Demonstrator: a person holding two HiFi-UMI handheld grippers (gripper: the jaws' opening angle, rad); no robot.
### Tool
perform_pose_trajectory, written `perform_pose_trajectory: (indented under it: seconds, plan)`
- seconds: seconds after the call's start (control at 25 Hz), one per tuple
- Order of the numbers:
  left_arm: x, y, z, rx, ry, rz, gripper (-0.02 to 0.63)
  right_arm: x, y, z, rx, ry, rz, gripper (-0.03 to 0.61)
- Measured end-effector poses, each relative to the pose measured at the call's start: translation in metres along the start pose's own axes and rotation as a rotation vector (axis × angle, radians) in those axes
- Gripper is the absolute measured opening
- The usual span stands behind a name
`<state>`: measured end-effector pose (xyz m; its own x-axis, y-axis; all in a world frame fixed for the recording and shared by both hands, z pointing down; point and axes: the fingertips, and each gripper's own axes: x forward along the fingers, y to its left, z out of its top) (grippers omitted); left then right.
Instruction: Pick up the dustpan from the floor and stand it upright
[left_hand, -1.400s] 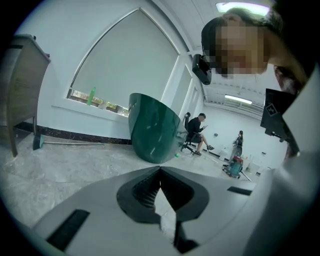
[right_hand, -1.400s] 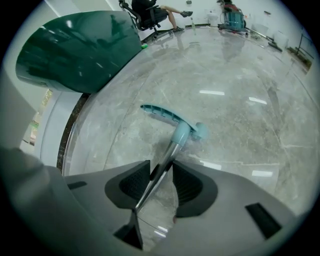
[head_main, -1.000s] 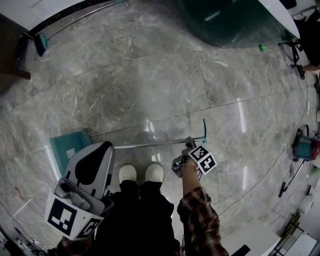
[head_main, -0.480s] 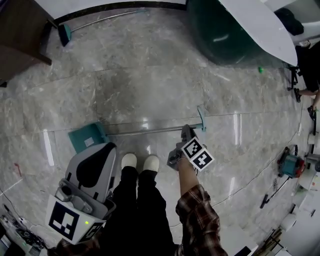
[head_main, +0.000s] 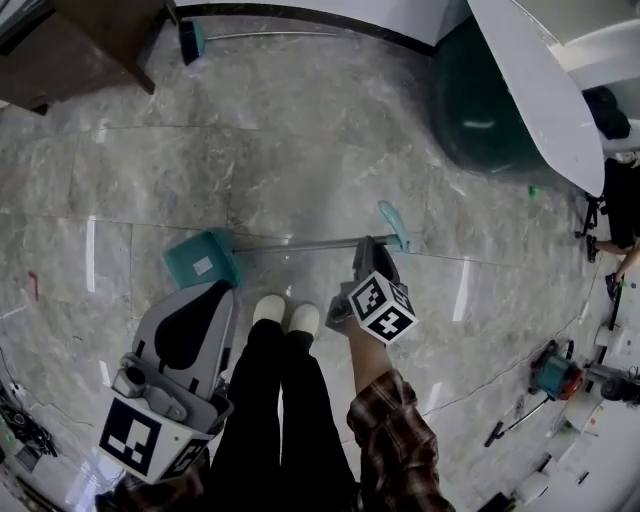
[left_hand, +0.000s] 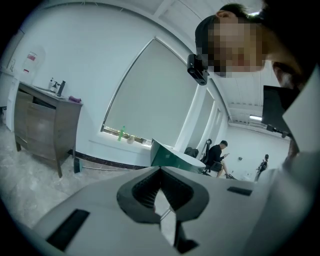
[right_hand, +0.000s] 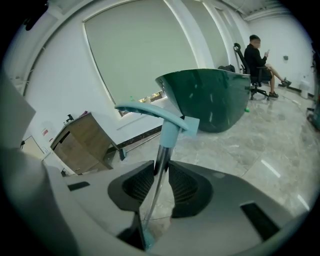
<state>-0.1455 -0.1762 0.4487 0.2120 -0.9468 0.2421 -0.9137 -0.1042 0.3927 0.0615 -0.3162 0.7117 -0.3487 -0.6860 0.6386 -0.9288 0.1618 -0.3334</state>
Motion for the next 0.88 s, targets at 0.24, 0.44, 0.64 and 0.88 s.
perform_pose_trajectory:
  seconds: [0.24, 0.44, 0.64, 0.88]
  plan:
    - [-0.049, 0.013, 0.036, 0.011, -0.057, 0.079, 0.011, -0.012, 0.086, 0.003, -0.139, 0.027, 0.104, 0.095]
    - [-0.088, 0.022, 0.059, -0.012, -0.121, 0.164, 0.011, -0.027, 0.155, -0.001, -0.274, 0.054, 0.211, 0.092]
    - [-0.129, 0.030, 0.075, -0.047, -0.192, 0.245, 0.011, -0.042, 0.203, -0.015, -0.373, 0.078, 0.287, 0.090]
    - [-0.177, 0.041, 0.080, -0.053, -0.224, 0.347, 0.011, -0.071, 0.241, -0.044, -0.449, 0.108, 0.347, 0.089]
